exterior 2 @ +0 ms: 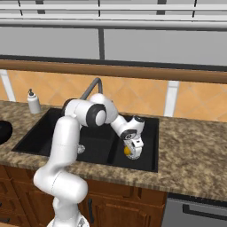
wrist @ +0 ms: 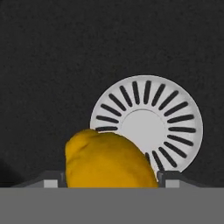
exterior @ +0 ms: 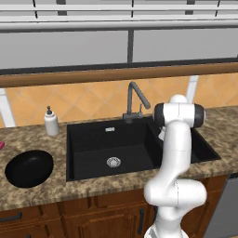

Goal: Pick the lemon from the sink and place it in the bowl. Then pick the bowl and place it in the microwave. Then close the microwave door and press the start button.

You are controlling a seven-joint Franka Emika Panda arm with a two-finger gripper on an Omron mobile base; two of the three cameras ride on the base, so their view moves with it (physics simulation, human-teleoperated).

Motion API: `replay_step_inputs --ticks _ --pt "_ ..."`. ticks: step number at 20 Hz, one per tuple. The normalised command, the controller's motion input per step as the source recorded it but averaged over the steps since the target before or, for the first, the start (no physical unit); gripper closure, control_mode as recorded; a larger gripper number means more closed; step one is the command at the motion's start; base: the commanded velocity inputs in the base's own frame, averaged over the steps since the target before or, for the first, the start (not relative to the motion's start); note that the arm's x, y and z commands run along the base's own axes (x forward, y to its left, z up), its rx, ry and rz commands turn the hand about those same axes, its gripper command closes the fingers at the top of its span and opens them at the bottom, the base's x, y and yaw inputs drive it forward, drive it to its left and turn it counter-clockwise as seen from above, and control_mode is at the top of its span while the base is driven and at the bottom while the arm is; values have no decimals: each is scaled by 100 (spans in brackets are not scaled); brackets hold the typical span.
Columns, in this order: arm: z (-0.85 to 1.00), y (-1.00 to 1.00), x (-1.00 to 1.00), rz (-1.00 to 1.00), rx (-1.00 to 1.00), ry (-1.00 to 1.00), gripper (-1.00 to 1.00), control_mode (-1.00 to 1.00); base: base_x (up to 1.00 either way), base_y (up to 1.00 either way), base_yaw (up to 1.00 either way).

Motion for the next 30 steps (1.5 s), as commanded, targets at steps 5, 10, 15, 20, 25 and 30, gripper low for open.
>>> replay_step_inputs --ticks 5,10,15,20,25,30 --pt "-23 14 4 -1 0 0 100 -100 0 0 0" --pt "16 -6 -35 0 3 -4 100 -100 0 0 0" --pt "100 0 -91 0 5 -8 100 -100 0 0 0" --pt "100 13 -83 8 0 -13 100 -100 0 0 0" --pt "100 53 -61 25 0 -17 100 -100 0 0 0" --pt "100 78 -53 31 -1 -2 100 -100 0 0 0"
